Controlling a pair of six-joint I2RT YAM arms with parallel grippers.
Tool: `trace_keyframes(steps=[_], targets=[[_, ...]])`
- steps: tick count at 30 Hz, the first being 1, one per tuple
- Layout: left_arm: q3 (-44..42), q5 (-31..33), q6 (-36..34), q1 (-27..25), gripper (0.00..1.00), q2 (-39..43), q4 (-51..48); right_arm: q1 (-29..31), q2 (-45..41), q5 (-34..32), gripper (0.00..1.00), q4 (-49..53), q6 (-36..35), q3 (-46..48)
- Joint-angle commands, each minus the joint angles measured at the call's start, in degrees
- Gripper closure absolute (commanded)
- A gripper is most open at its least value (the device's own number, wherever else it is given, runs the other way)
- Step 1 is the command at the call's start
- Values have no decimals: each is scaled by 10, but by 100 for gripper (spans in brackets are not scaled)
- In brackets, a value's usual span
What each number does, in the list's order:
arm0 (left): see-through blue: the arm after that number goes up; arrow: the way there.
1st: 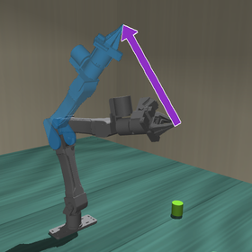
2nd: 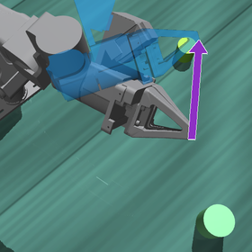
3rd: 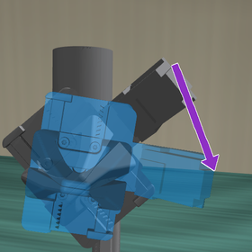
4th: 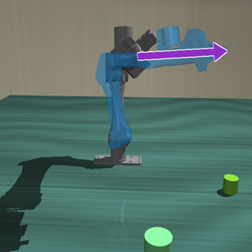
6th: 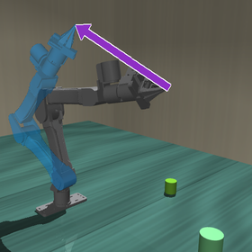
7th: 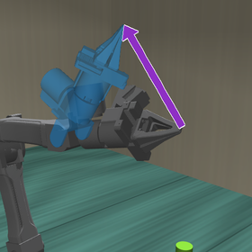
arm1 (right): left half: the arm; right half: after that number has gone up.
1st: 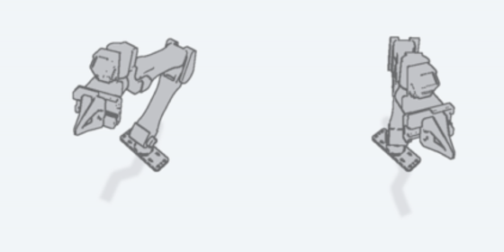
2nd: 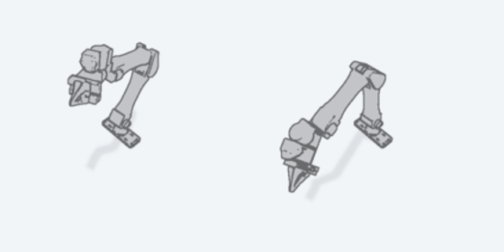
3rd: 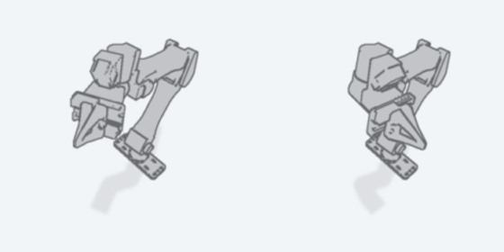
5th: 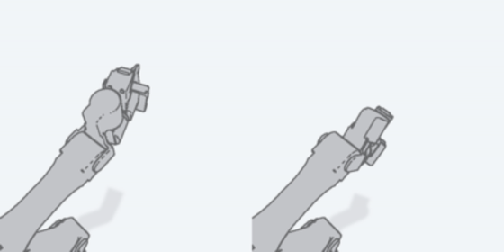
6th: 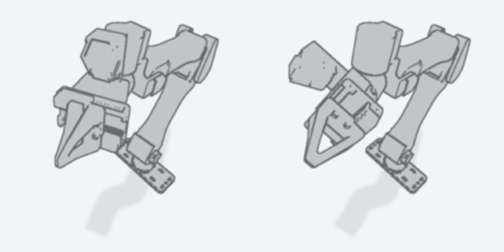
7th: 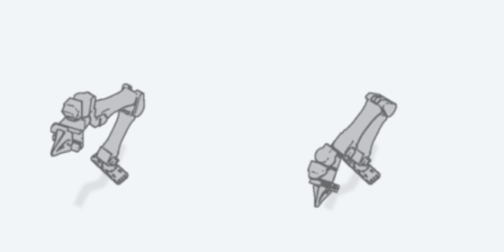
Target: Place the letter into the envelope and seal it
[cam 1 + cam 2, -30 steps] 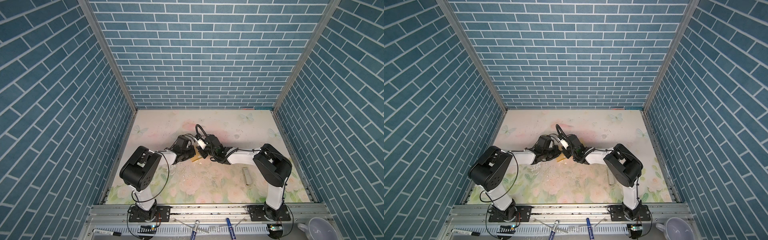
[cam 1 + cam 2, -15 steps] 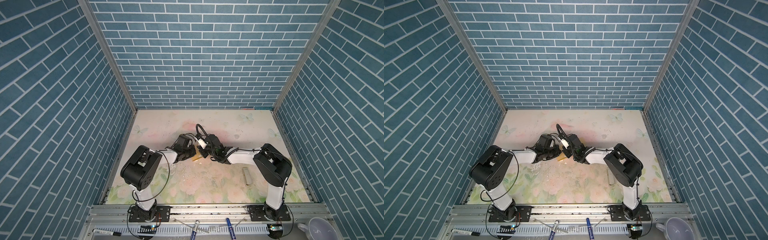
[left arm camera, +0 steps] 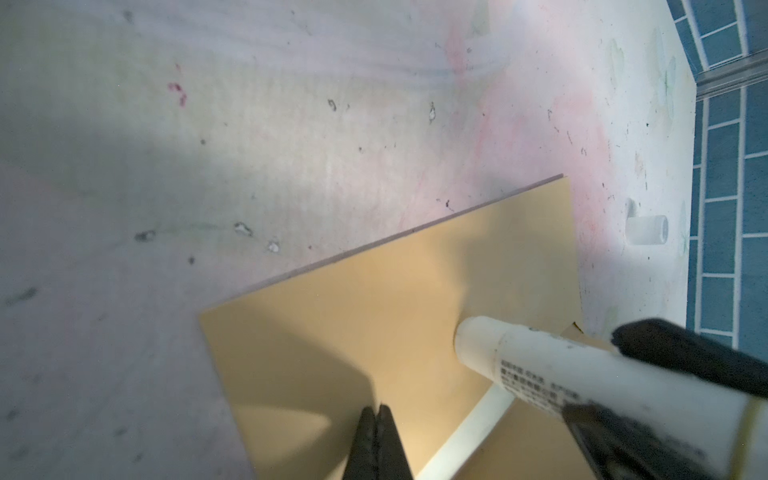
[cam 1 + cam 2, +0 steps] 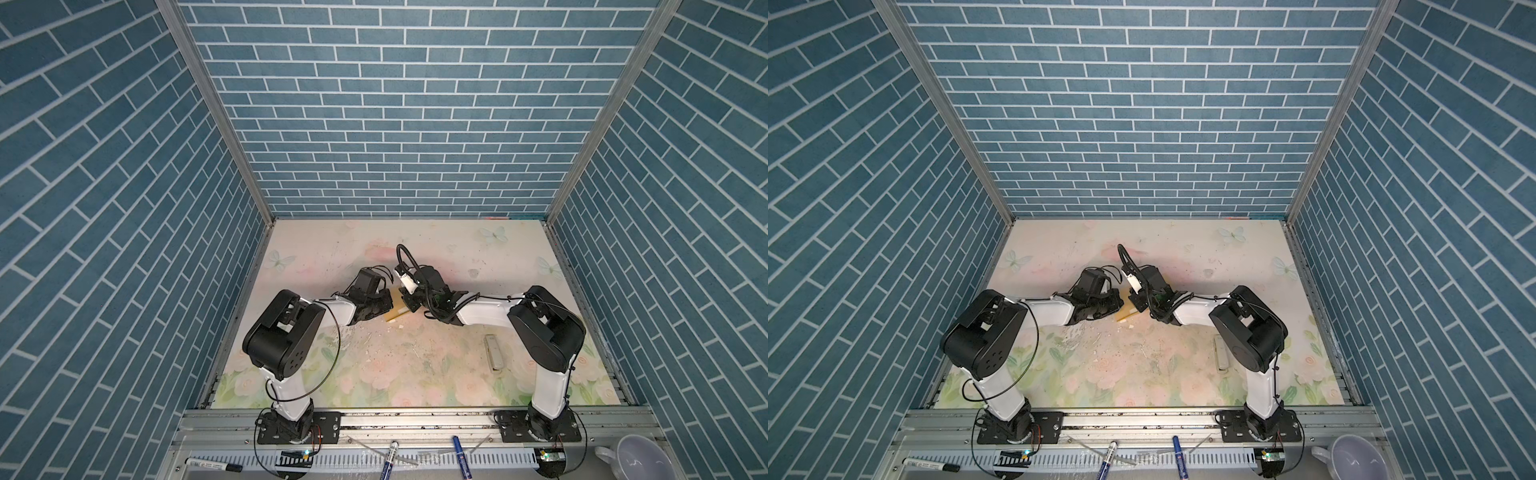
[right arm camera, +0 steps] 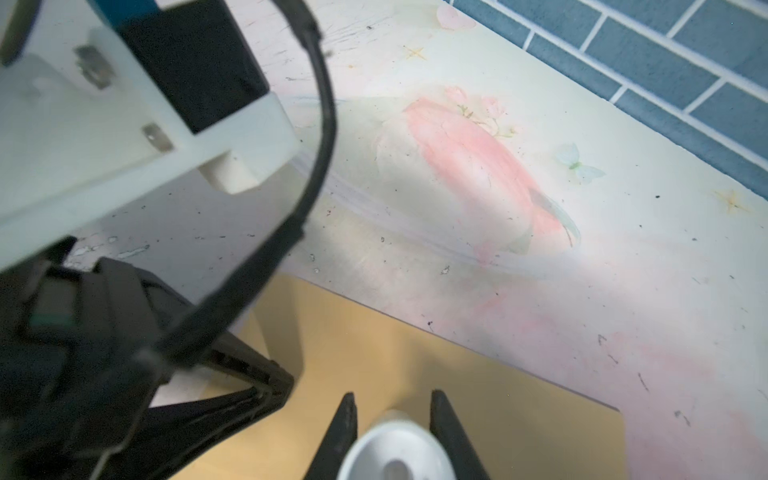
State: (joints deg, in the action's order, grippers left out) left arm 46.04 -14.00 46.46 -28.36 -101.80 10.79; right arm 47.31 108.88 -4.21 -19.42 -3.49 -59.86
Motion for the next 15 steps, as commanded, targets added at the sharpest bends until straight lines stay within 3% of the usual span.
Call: trace_keyframes(steps=[1,15], targets=[[-19,46,-14,2,100,-35,-103,-22,6,-57,100,56,-46,10],[-17,48,-13,2,100,-35,-106,-68,-15,-65,100,72,-39,44]])
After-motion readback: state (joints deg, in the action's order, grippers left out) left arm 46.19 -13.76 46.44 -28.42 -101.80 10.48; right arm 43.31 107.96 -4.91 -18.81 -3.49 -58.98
